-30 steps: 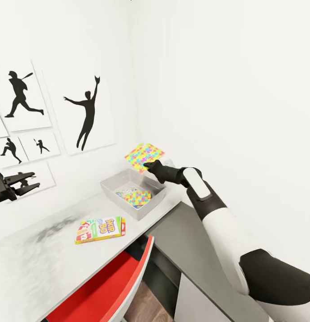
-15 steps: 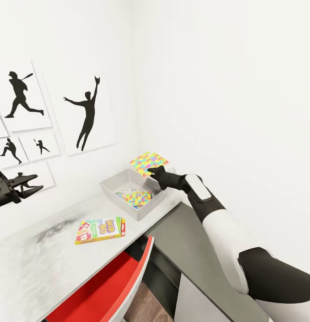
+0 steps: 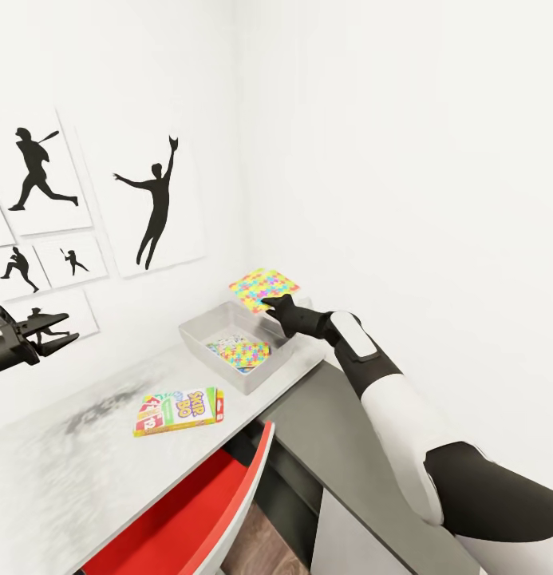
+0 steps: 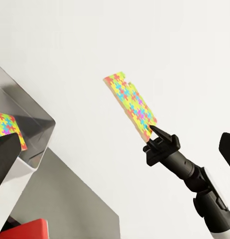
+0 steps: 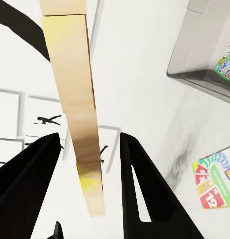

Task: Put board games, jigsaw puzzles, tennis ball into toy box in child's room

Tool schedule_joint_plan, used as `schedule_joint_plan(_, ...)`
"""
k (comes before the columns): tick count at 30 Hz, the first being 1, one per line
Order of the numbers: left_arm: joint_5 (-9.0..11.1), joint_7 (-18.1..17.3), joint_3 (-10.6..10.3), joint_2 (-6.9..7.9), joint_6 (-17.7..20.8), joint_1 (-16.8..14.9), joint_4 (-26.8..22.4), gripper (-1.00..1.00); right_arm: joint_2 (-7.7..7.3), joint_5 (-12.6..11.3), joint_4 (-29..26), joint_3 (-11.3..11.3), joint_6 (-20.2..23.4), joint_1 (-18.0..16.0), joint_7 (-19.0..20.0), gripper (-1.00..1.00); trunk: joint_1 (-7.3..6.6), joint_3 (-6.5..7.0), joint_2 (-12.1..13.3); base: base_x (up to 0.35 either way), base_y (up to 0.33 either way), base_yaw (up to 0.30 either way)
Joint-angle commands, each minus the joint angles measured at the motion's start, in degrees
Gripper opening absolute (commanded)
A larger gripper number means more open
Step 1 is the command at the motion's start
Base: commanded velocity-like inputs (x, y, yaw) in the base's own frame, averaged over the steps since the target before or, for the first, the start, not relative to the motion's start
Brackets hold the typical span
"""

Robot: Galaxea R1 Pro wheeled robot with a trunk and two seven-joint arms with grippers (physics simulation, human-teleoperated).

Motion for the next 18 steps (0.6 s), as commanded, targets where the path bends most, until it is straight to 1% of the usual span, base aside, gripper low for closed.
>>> schedule_joint_plan(1,-0.2,-0.3,0.1,0.0,0.6,-0.1,0.0,1.0,0.0,-0.6,-0.1,0.0,0.0,-0.1,-0.5,-1.0,0.04,-0.14,-0.1,0.0,0.0,0.0)
schedule_joint_plan(7,-0.2,-0.3,0.1,0.0,0.6,0.0,0.0,1.0,0.0,-0.7,-0.1,0.1,-0.2,-0.1,-0.6,-1.0,0.04,-0.14,-0.1,0.008,0.0,0.0)
schedule_joint_plan(13,-0.2,-0.3,0.1,0.0,0.6,0.0,0.6,1.0,0.0,-0.6,-0.1,0.1,-0.5,-0.1,-0.6,-1.0,0.04,-0.14,-0.1,0.126,0.043,0.0)
schedule_joint_plan(18,-0.2,-0.3,0.2,0.01,0.6,0.0,0.8,1.0,0.0,-0.6,-0.1,0.1,-0.6,-0.1,-0.6,-1.0,0.04,-0.12,-0.1,0.035,0.013,0.021)
